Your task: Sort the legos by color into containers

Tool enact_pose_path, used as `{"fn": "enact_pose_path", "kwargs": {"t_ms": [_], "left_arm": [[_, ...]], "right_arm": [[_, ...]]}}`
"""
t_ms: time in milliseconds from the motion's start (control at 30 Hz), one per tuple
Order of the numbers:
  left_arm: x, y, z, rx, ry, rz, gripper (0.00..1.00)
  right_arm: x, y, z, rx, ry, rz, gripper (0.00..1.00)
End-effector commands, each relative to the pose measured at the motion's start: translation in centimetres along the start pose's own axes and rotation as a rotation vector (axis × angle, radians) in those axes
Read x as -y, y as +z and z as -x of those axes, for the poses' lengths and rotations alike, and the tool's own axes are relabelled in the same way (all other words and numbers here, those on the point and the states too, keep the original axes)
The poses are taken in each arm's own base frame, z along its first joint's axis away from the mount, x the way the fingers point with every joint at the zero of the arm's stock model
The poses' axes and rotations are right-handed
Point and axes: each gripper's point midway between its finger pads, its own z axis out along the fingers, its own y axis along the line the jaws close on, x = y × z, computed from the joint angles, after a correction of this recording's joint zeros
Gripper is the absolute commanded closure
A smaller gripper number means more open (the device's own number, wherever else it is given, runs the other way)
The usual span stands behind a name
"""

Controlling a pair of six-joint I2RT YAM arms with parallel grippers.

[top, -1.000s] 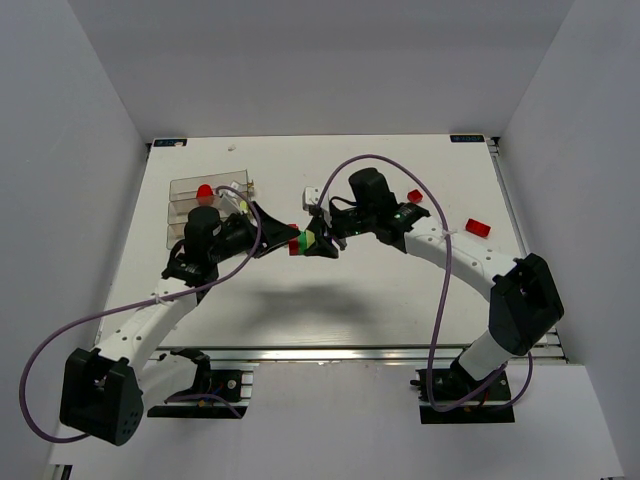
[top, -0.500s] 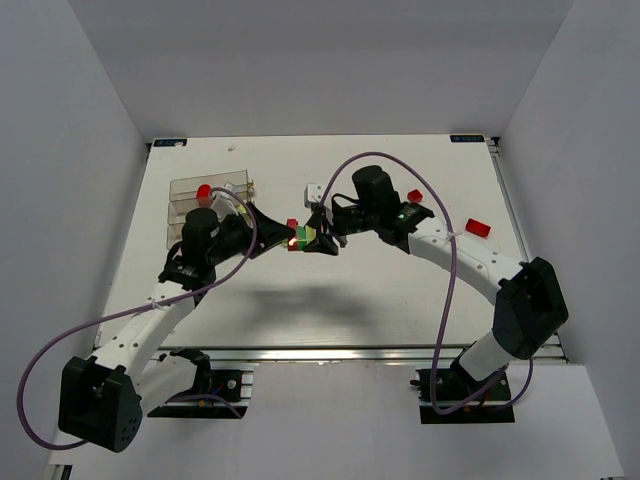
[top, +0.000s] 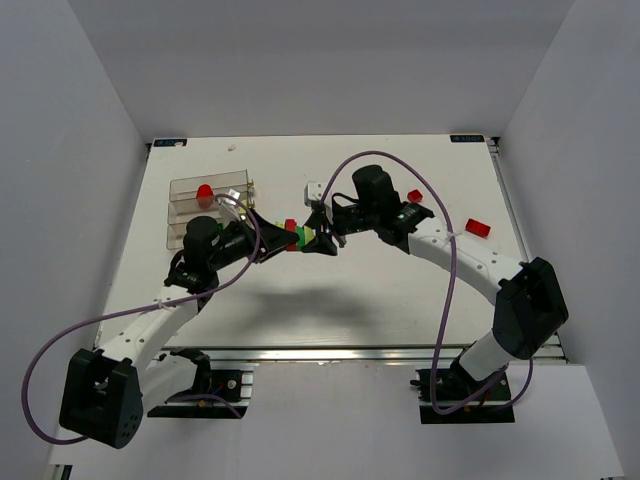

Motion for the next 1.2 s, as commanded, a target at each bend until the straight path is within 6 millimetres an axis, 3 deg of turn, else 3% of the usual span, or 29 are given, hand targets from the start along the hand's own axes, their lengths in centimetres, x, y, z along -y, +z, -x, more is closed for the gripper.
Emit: {"fn": "enact_pose_path", "kwargs": {"t_ms": [0, 233, 300, 500, 1167], "left_arm": [[1.3, -0.1, -0.1, -0.006, 0.01, -0.06, 0.34], [1.4, 0.1, 0.3, 0.001, 0.009, -0.057, 0.48], [1.5, 0.1, 0.4, 0.005, 0.011, -0.054, 0.48], [1.8, 0.1, 0.9, 0.015, 0.019, -0.041, 0.34], [2.2, -0.2, 2.1, 0.059, 0.009, -0.046, 0.36]], "right_arm": [[0.3, -0.7, 3.9, 0.084, -0.07, -0.008, 1.0], [0.2, -0.6, 3.4, 0.076, -0.068, -0.008, 1.0], [0.2, -0.6, 3.2, 0.072, -0.067, -0.011, 1.0], [0.1, -0.7, 3.1, 0.07, -0.069, -0.012, 1.0], [0.1, -0.7, 2.7, 0.062, -0.068, -0.018, 1.0]]}}
